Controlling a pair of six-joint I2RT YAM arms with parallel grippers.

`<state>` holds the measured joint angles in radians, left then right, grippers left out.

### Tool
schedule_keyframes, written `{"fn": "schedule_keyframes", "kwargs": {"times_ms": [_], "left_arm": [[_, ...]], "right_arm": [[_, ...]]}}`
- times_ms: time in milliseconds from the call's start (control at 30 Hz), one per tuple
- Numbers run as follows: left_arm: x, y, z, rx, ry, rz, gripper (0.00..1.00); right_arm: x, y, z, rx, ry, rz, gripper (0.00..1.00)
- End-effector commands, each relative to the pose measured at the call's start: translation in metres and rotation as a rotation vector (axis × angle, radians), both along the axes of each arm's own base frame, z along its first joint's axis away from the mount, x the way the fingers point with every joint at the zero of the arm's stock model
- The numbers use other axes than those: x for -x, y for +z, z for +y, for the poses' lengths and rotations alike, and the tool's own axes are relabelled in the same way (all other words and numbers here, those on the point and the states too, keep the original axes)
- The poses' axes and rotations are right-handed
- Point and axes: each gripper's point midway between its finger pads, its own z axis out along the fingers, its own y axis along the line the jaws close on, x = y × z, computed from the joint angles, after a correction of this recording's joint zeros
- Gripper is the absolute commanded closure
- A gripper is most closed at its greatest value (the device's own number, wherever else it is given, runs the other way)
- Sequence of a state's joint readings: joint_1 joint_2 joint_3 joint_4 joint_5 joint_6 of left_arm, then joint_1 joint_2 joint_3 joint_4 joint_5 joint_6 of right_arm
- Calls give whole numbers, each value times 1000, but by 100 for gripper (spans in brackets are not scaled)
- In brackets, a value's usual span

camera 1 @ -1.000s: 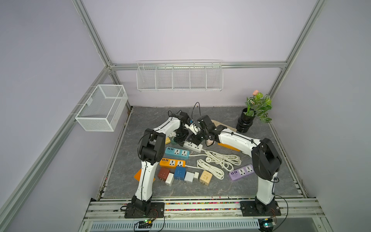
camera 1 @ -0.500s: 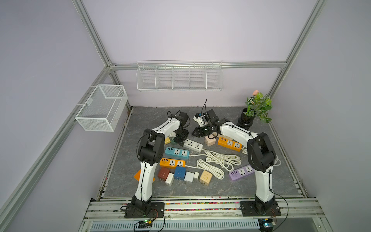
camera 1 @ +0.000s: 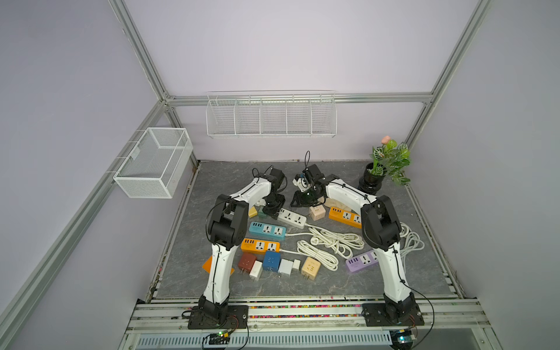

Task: Pull the plug off the socket
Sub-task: Place the plug at the center of the board, then reset both arms

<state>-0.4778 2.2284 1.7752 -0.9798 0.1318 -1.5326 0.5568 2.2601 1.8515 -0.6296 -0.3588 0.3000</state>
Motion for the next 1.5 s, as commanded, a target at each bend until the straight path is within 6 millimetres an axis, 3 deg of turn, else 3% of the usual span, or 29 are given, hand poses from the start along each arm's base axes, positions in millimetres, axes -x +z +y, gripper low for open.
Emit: {"fn": "schedule_keyframes", "kwargs": {"times_ms": [0, 167, 333, 500, 667, 867, 967, 1033, 1133, 1267, 1367, 1467], "left_arm": [[-5, 11, -5, 30, -5, -41, 99], [-6, 12, -6, 33, -4, -44, 97], [-6, 16, -7, 34, -3, -50, 92], [-7, 25, -8, 32, -7, -79, 66], [-7, 38, -10, 41, -15, -104, 28], [1, 56, -8, 48, -16, -119, 12], [2, 79, -4, 53, -26, -179, 10], [-1, 107, 3, 38, -64, -267, 8], [-5, 155, 13, 23, -139, -455, 6], [6, 211, 37, -43, -224, -743, 0], [26, 230, 55, -99, -298, -886, 0], [49, 233, 76, -168, -349, -924, 0]], "right_arm": [[6, -3, -8, 38, -22, 46, 57], [4, 12, -13, 56, -21, -13, 33], [-2, 47, -16, 66, -17, -125, 23], [-1, 85, -27, 86, -27, -256, 18], [11, 108, -49, 111, -60, -350, 14], [38, 131, -93, 176, -130, -449, 10], [57, 142, -124, 223, -184, -498, 5], [74, 148, -149, 249, -239, -516, 11], [100, 152, -191, 304, -350, -509, 11], [139, 155, -224, 276, -437, -521, 11], [163, 159, -250, 272, -538, -538, 11], [181, 163, -269, 278, -573, -574, 11]]}}
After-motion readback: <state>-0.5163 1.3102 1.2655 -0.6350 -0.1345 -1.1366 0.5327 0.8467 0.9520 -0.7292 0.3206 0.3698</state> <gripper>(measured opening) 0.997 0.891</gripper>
